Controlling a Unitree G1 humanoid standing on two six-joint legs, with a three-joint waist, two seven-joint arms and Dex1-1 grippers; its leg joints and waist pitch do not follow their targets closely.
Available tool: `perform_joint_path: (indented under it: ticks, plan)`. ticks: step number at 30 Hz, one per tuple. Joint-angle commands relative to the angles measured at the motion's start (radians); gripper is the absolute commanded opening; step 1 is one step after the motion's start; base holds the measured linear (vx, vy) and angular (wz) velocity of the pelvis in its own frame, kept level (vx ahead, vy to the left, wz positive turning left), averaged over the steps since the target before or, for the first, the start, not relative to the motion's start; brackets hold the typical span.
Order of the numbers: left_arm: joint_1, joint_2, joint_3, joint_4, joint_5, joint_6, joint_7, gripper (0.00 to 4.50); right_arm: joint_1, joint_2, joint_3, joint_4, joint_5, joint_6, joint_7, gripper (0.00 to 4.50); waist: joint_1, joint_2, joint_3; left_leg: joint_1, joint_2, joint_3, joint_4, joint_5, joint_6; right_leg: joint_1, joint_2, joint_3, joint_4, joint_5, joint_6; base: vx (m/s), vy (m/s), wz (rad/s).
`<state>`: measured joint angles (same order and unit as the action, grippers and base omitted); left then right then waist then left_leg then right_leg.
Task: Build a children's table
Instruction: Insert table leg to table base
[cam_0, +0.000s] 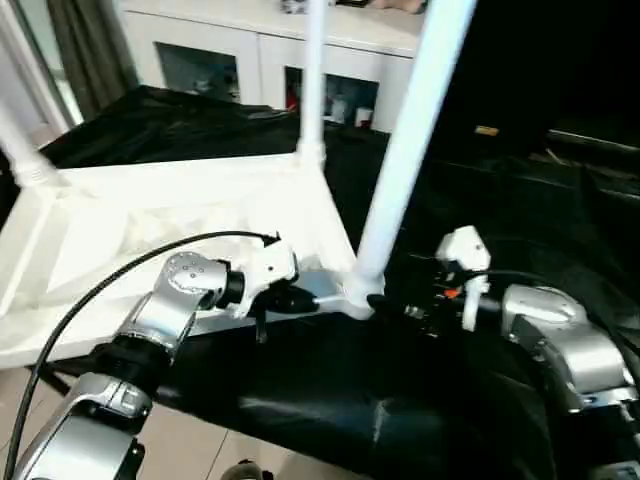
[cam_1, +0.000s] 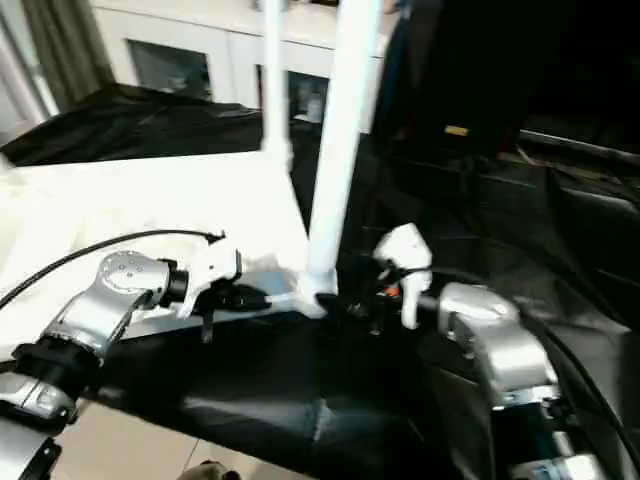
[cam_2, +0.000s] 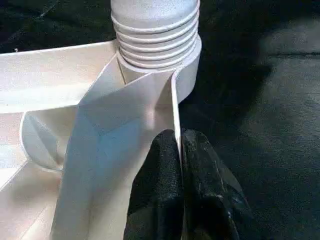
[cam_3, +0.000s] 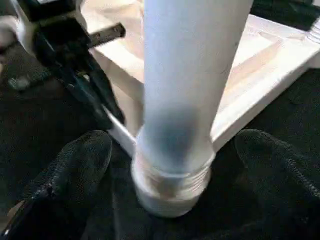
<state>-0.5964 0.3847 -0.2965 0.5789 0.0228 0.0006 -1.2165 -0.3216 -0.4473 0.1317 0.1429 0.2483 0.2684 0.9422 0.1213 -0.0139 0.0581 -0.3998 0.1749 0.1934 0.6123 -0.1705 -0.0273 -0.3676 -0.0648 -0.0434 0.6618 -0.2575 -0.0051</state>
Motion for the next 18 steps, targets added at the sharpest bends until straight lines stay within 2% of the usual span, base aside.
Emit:
perform_joint_path:
  ticks: [1,3,8,13,14,16,17,18]
  plan:
    - [-0.021,-0.014,-0.005,-0.073,-0.038,-0.023,-0.023,0.0,-0.022,-0.011,0.013,0.017,-0.022,-0.024,0.003,4.45,-0.002,-0.008,-0.065,0.041,0.071,-0.028,-0.078,-0.192,0.006,0.018,-0.099,0.05,-0.093,-0.053,-0.227,0.0,0.0,0.0]
    - [-0.022,-0.017,-0.008,-0.078,-0.04,-0.022,-0.031,0.0,-0.023,-0.013,0.025,0.016,-0.027,-0.029,0.014,4.45,0.0,-0.009,-0.066,0.036,0.07,-0.027,-0.077,-0.171,0.021,0.02,-0.098,0.047,-0.089,-0.023,-0.226,0.0,0.0,0.0]
    - [-0.025,-0.022,-0.015,-0.09,-0.037,-0.015,-0.043,0.0,-0.036,-0.009,0.048,0.048,-0.06,-0.072,0.018,4.45,0.005,-0.007,-0.069,0.033,0.069,-0.026,-0.074,-0.15,0.037,0.019,-0.099,0.046,-0.084,0.019,-0.223,0.0,0.0,0.0]
    - [-0.031,-0.027,-0.022,-0.074,-0.028,-0.025,-0.042,0.0,-0.046,0.006,0.053,0.084,-0.074,-0.098,0.01,4.45,0.011,-0.007,-0.068,0.032,0.069,-0.026,-0.075,-0.163,0.035,0.019,-0.1,0.046,-0.087,0.0,-0.22,0.0,0.0,0.0]
    - [-0.031,-0.027,-0.023,-0.074,-0.028,-0.025,-0.043,0.0,-0.047,0.008,0.054,0.087,-0.075,-0.1,0.009,4.45,0.012,-0.003,-0.069,0.032,0.069,-0.026,-0.075,-0.162,0.034,0.019,-0.099,0.045,-0.086,0.003,-0.22,0.0,0.0,0.0]
    - [-0.031,-0.026,-0.024,-0.074,-0.029,-0.024,-0.043,0.0,-0.05,0.015,0.057,0.097,-0.073,-0.107,0.006,4.45,0.011,-0.005,-0.068,0.032,0.069,-0.026,-0.076,-0.17,0.032,0.019,-0.099,0.045,-0.087,-0.001,-0.221,0.0,0.0,0.0]
    - [-0.031,-0.025,-0.024,-0.074,-0.03,-0.023,-0.044,0.0,-0.05,0.016,0.059,0.101,-0.074,-0.111,0.006,4.45,0.012,-0.001,-0.068,0.033,0.07,-0.027,-0.076,-0.177,0.028,0.018,-0.1,0.045,-0.088,-0.009,-0.223,0.0,0.0,0.0]
    - [-0.032,-0.026,-0.024,-0.071,-0.027,-0.026,-0.042,0.0,-0.053,0.021,0.06,0.112,-0.077,-0.119,0.006,4.17,0.011,-0.003,-0.068,0.033,0.07,-0.026,-0.076,-0.18,0.025,0.018,-0.1,0.046,-0.088,-0.007,-0.223,0.0,0.0,0.0]
